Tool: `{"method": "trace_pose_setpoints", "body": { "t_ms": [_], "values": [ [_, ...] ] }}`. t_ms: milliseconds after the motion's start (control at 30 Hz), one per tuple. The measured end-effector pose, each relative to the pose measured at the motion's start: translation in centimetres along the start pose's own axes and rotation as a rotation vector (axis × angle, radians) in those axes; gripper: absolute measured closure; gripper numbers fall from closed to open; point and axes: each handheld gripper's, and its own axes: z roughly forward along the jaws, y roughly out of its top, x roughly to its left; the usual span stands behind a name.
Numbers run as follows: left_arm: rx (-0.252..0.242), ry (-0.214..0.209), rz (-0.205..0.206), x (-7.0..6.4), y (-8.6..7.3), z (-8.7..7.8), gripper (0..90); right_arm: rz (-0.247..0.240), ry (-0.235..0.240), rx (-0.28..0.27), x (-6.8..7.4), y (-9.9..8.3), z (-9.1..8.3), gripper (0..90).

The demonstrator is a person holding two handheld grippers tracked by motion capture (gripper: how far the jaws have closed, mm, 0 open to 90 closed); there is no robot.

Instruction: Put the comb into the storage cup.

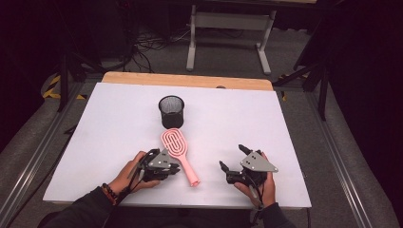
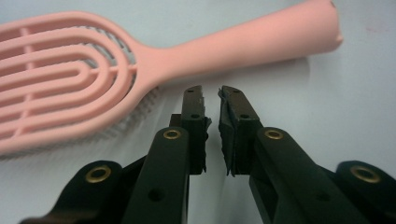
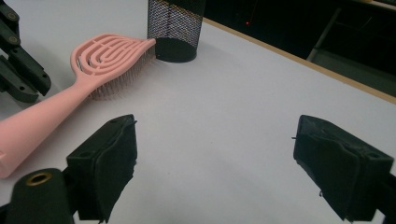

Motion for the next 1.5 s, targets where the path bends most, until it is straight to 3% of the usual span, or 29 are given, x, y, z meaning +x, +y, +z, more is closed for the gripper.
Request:
{"method": "trace_pose_setpoints", "body": {
  "t_ms": [100,167,267,300,400,433,500,533,667,867,967,1100,1133,1200,1233,1300,1433,1500],
  "values": [
    [-0.04,0.023,0.001,0.3,-0.7,-1.4,78.0,0.018,0.004,0.019,0.1,0.2,0.2,14.1],
    [-0.073,0.071,0.006,0.5,-1.6,-3.0,76.5,0.036,0.011,0.049,0.2,0.5,0.4,14.1],
    [-0.108,0.125,0.004,0.6,-2.7,-4.4,67.0,0.066,0.029,0.084,0.3,1.0,0.7,14.1],
    [-0.126,0.165,-0.004,0.9,-3.5,-5.3,64.3,0.073,0.036,0.097,0.4,1.1,0.8,14.1],
    [-0.185,0.205,-0.029,1.2,-5.1,-6.6,53.9,0.102,0.055,0.137,0.7,2.0,1.2,13.9],
    [-0.203,0.226,-0.018,1.2,-5.6,-7.0,49.4,0.11,0.064,0.137,0.8,2.2,1.4,13.3],
    [-0.229,0.271,-0.009,1.1,-6.5,-7.4,44.5,0.103,0.092,0.146,1.0,2.8,1.7,13.0],
    [-0.247,0.29,-0.027,1.1,-7.0,-7.6,39.5,0.082,0.084,0.159,1.2,3.1,2.0,13.1],
    [-0.284,0.303,-0.083,1.3,-8.2,-8.1,25.0,0.084,0.105,0.195,2.1,4.5,3.1,13.2],
    [-0.378,0.267,-0.175,1.5,-9.8,-9.6,12.8,0.086,0.163,0.273,4.2,6.1,5.3,14.0],
    [-0.383,0.299,-0.171,1.2,-10.2,-10.2,9.9,0.11,0.187,0.311,5.0,6.5,6.3,14.0],
    [-0.398,0.318,-0.193,1.1,-10.8,-10.8,6.5,0.097,0.198,0.343,6.2,6.9,7.3,14.0],
    [-0.402,0.314,-0.194,1.1,-10.9,-10.9,6.2,0.102,0.21,0.351,6.5,7.0,7.5,14.0],
    [-0.41,0.301,-0.202,1.1,-11.1,-11.1,6.1,0.16,0.289,0.36,7.1,7.0,7.9,16.7],
    [-0.411,0.301,-0.204,1.1,-11.1,-11.1,6.1,0.153,0.295,0.366,7.5,7.1,8.2,19.2],
    [-0.412,0.301,-0.205,1.0,-11.2,-11.2,6.1,0.114,0.258,0.396,8.0,7.1,8.8,19.8],
    [-0.411,0.294,-0.2,1.1,-11.1,-11.1,6.6,0.13,0.234,0.435,8.4,6.8,10.0,25.1],
    [-0.423,0.262,-0.207,1.2,-11.2,-11.0,6.6,0.135,0.225,0.466,8.6,6.4,10.6,26.4]
  ]
}}
